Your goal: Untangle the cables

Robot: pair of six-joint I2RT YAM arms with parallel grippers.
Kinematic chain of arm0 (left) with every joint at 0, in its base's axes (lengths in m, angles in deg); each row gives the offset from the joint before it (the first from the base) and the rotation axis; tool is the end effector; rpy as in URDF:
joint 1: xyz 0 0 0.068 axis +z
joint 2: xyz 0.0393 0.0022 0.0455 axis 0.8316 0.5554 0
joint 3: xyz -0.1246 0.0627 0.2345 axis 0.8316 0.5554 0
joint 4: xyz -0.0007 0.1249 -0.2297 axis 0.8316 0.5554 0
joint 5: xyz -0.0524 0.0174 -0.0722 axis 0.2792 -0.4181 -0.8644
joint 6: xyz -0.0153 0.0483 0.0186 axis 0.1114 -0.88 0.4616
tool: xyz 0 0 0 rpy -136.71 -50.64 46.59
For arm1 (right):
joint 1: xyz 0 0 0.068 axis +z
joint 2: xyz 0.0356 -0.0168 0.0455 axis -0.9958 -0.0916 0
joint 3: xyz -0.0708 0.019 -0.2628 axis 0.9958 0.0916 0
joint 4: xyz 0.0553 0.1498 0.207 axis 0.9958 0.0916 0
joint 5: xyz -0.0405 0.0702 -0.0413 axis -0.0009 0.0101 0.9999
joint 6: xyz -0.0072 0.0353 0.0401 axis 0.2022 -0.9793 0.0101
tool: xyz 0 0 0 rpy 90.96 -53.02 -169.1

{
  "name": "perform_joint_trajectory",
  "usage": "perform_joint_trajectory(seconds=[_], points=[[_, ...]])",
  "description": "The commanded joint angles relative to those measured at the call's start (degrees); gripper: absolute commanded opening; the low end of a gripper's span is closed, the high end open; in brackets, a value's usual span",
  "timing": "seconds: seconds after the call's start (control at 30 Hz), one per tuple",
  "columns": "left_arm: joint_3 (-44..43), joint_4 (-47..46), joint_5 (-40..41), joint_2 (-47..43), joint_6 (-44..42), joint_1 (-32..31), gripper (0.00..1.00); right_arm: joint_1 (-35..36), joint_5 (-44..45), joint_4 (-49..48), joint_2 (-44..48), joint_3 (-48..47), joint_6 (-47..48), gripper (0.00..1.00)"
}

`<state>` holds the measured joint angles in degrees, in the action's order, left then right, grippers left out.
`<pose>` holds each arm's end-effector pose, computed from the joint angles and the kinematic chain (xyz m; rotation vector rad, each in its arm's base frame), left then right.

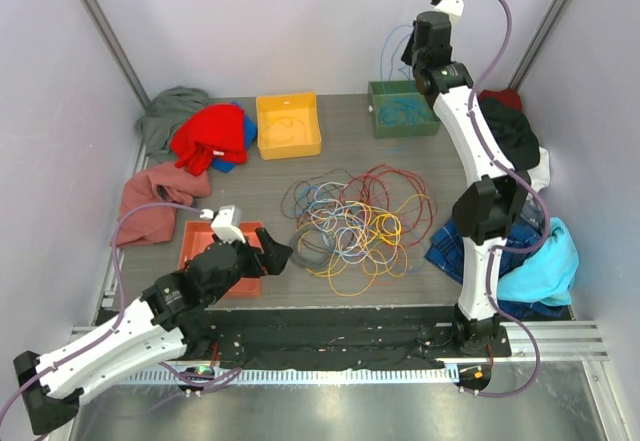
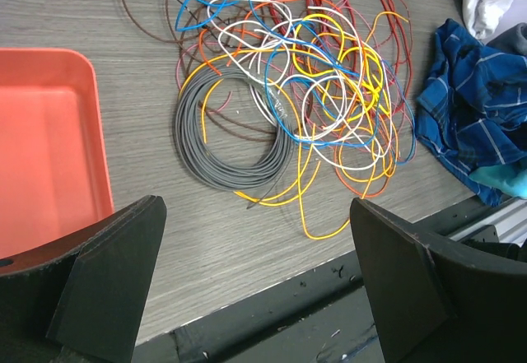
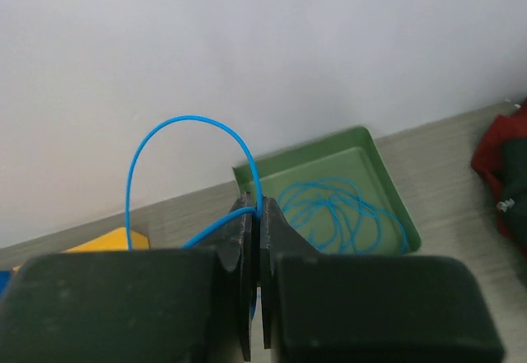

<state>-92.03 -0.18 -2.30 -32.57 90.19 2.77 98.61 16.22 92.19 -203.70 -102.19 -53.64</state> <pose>0.0917 -0.1024 0.2450 -0.1411 2.0567 -0.7673 0.4738 0.1029 0.4196 0.3214 1.7527 0.0272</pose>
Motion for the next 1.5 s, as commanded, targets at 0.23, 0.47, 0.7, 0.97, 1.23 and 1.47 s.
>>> perform_joint_trajectory(seconds=[0.23, 0.47, 0.7, 0.97, 1.23, 1.47], points=[[2.42, -7.49, 4.19, -0.71, -1.71, 0.06, 1.00, -3.41, -2.33, -10.38, -4.71, -9.55, -0.37, 0.01], [3.12, -11.10, 3.66, 2.01, -1.80, 0.06, 1.00, -4.81, -3.47, -16.19, -6.28, -9.98, -0.01, 0.01], [4.09, -13.30, 4.19, 2.72, -2.85, 0.06, 1.00, -5.69, -4.26, -17.16, -11.03, -9.64, -1.24, 0.01], [4.09, -14.97, 4.80, 6.14, -4.00, 0.06, 1.00, -5.69, -4.70, -20.76, -16.73, -4.36, -2.21, 0.01], [3.21, -17.52, 4.63, 10.54, -5.14, 0.06, 1.00, -6.31, -4.79, -20.15, -23.60, -6.12, -3.00, 0.01], [2.95, -18.92, 3.22, 13.35, -5.05, 0.15, 1.00, -7.28, -6.19, -16.90, -26.06, -5.51, -5.11, 0.20]])
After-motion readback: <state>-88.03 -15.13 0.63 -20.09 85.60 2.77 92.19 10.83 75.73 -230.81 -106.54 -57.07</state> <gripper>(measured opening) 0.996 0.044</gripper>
